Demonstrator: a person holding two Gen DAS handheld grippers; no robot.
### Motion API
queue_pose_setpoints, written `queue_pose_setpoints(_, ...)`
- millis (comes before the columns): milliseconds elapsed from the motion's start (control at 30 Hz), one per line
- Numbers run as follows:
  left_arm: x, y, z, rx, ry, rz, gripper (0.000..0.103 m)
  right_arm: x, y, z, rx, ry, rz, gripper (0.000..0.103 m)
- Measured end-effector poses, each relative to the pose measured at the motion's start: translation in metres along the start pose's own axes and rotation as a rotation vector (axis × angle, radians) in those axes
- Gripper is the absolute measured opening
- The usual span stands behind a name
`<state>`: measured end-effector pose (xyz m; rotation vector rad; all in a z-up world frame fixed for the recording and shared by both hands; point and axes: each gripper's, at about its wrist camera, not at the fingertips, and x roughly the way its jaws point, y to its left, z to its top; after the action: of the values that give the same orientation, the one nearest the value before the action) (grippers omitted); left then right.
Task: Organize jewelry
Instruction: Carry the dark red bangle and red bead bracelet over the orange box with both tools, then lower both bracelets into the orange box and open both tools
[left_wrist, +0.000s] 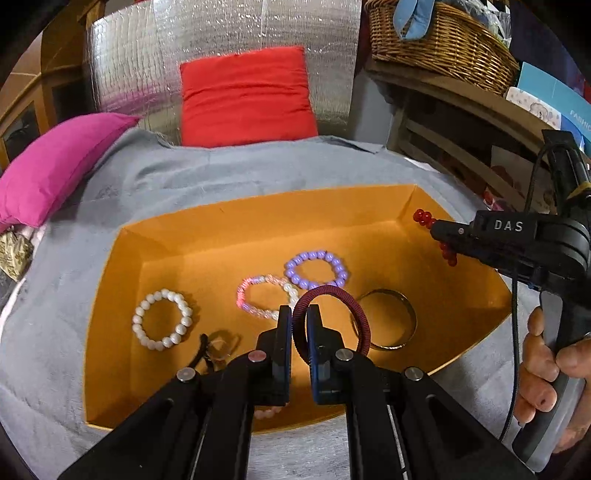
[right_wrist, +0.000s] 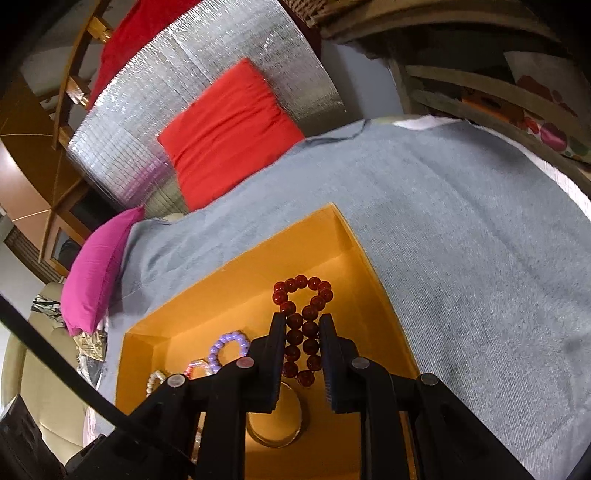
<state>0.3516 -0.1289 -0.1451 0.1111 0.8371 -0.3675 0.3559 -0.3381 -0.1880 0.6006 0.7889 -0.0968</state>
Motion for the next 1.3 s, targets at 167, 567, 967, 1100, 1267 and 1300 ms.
queue_pose_setpoints(167,0.008,-0.003,-0.003,-0.008,0.032,-0.028,0.008,0.005,-0.001,-0.001,0.006,0.017,-0.016,0.020)
queue_pose_setpoints(567,0.021,-0.005,-0.007,-0.011,0.081,-0.021,0.008,0.017,0.007,0.000,-0.019,0.033,-0.051,0.020)
queue_pose_setpoints(967,0.033,-0.005,-0.009,-0.013,0.110,-0.014,0.008,0.037,0.015,0.001,-0.042,0.074,-0.087,0.020)
queue_pose_setpoints(1100,0.033,-0.005,-0.009,-0.016,0.110,-0.016,0.008,0.043,0.016,-0.001,-0.048,0.087,-0.103,0.020)
queue_pose_setpoints(1267,0.034,-0.003,-0.009,-0.022,0.115,-0.023,0.008,0.046,0.015,-0.001,-0.047,0.096,-0.123,0.020)
queue_pose_setpoints(1300,0.034,-0.003,-0.009,-0.023,0.118,-0.025,0.008,0.046,0.015,-0.001,-0.048,0.098,-0.129,0.020)
